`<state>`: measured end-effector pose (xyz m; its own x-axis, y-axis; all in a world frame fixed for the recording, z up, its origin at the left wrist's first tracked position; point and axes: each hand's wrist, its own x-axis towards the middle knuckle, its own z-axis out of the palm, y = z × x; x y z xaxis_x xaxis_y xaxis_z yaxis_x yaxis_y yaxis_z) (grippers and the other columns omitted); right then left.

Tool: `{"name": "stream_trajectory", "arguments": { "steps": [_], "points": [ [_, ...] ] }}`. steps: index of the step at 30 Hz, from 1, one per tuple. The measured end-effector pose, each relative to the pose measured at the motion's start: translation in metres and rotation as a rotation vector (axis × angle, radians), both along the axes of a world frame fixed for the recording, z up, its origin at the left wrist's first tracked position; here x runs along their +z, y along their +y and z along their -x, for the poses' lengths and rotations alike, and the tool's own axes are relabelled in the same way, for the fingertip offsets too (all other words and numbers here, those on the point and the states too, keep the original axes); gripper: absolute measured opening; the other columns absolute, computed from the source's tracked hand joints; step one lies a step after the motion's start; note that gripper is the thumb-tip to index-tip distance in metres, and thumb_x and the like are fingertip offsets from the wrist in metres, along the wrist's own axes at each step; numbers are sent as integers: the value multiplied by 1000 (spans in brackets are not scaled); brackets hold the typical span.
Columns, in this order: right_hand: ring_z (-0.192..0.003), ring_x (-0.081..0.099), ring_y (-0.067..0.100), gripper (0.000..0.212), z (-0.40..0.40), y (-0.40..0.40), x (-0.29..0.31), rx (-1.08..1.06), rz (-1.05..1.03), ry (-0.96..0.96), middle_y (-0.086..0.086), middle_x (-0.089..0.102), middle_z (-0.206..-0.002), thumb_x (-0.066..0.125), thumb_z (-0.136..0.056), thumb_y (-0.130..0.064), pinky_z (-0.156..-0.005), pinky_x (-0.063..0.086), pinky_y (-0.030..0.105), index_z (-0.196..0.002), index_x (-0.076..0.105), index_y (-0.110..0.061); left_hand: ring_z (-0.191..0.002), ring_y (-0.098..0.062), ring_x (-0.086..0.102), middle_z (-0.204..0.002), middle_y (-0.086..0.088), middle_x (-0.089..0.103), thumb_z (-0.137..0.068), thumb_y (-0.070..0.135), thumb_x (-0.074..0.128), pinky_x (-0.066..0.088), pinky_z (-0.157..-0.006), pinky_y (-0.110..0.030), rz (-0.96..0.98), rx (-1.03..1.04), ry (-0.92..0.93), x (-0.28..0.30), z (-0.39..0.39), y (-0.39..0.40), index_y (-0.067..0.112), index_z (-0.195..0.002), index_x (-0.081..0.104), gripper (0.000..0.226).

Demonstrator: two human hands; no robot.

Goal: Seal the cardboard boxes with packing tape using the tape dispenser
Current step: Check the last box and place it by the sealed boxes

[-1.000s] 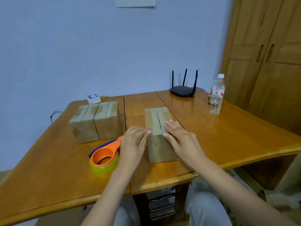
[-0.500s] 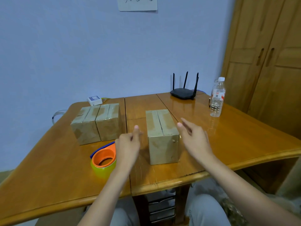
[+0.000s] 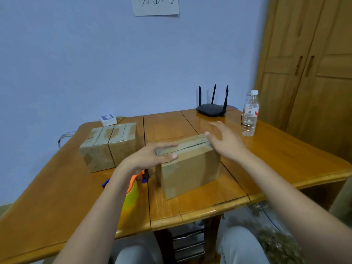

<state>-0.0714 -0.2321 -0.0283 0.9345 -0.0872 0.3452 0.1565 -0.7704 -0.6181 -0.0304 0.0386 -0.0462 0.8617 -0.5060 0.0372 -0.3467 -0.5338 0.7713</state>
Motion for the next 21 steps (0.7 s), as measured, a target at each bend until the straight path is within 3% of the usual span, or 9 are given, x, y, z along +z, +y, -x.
{"name": "stream_trajectory", "arguments": {
  "steps": [2,4,6,9,12,15,18,21],
  "points": [
    [-138,46,19,68,-13,-12,7,197,-43,248,-6,36,-159,50,-96,-61,-107,39,36,-156,31,-35,-140,-6,34,-149,21,43,-82,49,75,31,-117,-38,29,-69,-6,7,-5,2,51,-136,53,58],
    [-143,39,18,78,-19,-19,12,333,106,385,-9,33,-161,51,-88,-71,-111,35,35,-156,29,-40,-143,-9,29,-155,15,36,-78,49,79,29,-117,-39,10,-38,-69,10,-14,2,55,-135,51,63],
    [-144,35,17,85,-20,-21,15,386,257,437,-10,33,-161,58,-82,-73,-113,31,35,-155,31,-40,-144,-14,26,-158,6,27,-76,52,80,30,-115,-42,-59,115,-185,11,-24,4,58,-132,51,63],
    [-142,38,18,88,-18,-16,16,358,260,461,-9,36,-159,69,-80,-66,-112,30,35,-155,34,-37,-133,-24,45,-141,-6,48,-81,39,79,39,-105,-38,-134,429,-411,5,-28,0,42,-133,56,57],
    [-143,37,19,74,-8,-8,13,373,216,450,-8,38,-158,58,-87,-68,-114,32,39,-152,39,-39,-109,-23,59,-121,-6,56,-92,42,66,47,-91,-36,-67,627,-498,3,7,-21,33,-128,61,37],
    [-143,39,18,62,5,-1,6,322,191,373,-9,42,-156,61,-91,-58,-112,34,37,-148,47,-37,-112,-20,59,-126,-1,60,-88,63,57,48,-101,-43,-151,365,-369,-6,45,-40,40,-127,63,46],
    [-137,47,17,48,16,6,-3,225,54,253,-8,53,-147,68,-92,-47,-105,39,32,-137,61,-31,-124,-21,53,-133,3,61,-67,87,53,49,-102,-46,-102,180,-277,-17,60,-46,47,-122,64,69],
    [-121,53,12,32,25,11,-13,205,-178,210,-9,61,-136,69,-94,-37,-98,41,28,-125,70,-32,-140,-13,37,-144,6,52,-75,65,70,44,-110,-39,51,165,-224,-27,62,-45,46,-118,68,47]
  ]
}}
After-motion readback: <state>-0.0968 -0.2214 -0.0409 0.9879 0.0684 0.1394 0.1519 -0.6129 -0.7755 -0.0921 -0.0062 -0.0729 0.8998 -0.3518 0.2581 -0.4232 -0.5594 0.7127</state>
